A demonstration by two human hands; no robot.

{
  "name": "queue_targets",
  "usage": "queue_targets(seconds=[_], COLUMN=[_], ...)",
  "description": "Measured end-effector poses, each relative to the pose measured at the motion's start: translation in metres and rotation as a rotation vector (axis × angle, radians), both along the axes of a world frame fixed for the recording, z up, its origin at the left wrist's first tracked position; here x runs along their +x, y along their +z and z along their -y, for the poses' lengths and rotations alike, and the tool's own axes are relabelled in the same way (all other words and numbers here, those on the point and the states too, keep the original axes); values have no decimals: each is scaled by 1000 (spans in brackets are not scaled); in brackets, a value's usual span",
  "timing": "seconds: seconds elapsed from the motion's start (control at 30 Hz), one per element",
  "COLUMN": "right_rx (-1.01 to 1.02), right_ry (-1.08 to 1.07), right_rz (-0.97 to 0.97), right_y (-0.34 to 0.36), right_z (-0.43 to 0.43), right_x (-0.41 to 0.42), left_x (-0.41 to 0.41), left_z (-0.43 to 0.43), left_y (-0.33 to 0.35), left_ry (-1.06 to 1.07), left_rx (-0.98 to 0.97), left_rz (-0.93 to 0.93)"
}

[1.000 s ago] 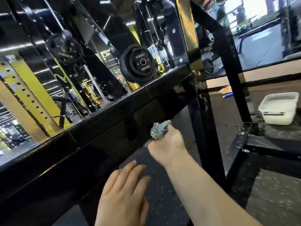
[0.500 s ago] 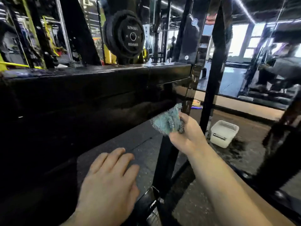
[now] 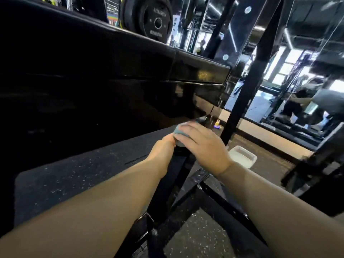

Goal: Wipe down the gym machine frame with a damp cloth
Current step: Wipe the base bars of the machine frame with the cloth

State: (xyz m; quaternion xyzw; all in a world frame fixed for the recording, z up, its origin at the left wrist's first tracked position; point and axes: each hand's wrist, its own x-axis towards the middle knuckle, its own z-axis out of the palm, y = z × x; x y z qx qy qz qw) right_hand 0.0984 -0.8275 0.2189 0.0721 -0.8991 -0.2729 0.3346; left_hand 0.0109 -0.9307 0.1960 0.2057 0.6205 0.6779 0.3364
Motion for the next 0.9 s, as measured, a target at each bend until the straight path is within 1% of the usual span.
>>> queue_targets(seconds=[0.07, 0.13, 0.2, 0.27, 0.3, 0.33, 0.37, 0.43, 0.47, 0.53, 0.6, 0.67, 0.73, 0.77, 0.83, 0.87, 0.9], right_rx=[89, 73, 39, 161, 224, 254, 234, 173, 179, 202, 132, 29, 2, -1, 16, -12, -53], right_ry=[-196, -397, -477, -506, -499, -477, -473, -441, -439, -416, -420, -440, -390, -377, -382, -351, -317], right_rz=[-10, 17, 142, 346, 409, 400, 336, 108, 32, -29, -31, 87, 199, 277, 503, 546, 536], right_y=[0, -7, -31, -57, -60, -54, -40, -10, 4, 10, -10, -51, -108, -138, -178, -184, -180], right_z=[0, 2, 11, 21, 24, 22, 19, 5, -3, -13, -10, 3, 20, 27, 36, 37, 37], right_x=[-12, -17, -15, -8, -4, -4, -6, -10, -10, -11, -17, -21, -17, -14, -9, -10, -13], left_x=[-1, -5, -7, -3, 0, 2, 2, -5, -8, -10, -8, -4, -6, -8, -7, -6, -7], left_z=[-2, -1, -1, 1, 2, 4, 6, 3, 1, -1, -3, 1, 3, 6, 15, 21, 26], left_y=[-3, -12, -23, -33, -38, -43, -46, -52, -54, -57, -64, -74, -96, -109, -134, -148, -161], left_ry=[-7, -17, -19, 4, 23, 19, -4, -23, -29, -32, -31, 2, 25, 34, 81, 108, 124], left_rx=[57, 77, 79, 81, 71, 66, 54, 7, -11, 2, 51, 95, 63, 32, -88, -155, -208], left_rz=[103, 135, 166, 230, 267, 294, 294, 290, 278, 269, 281, 288, 288, 310, 358, 354, 340])
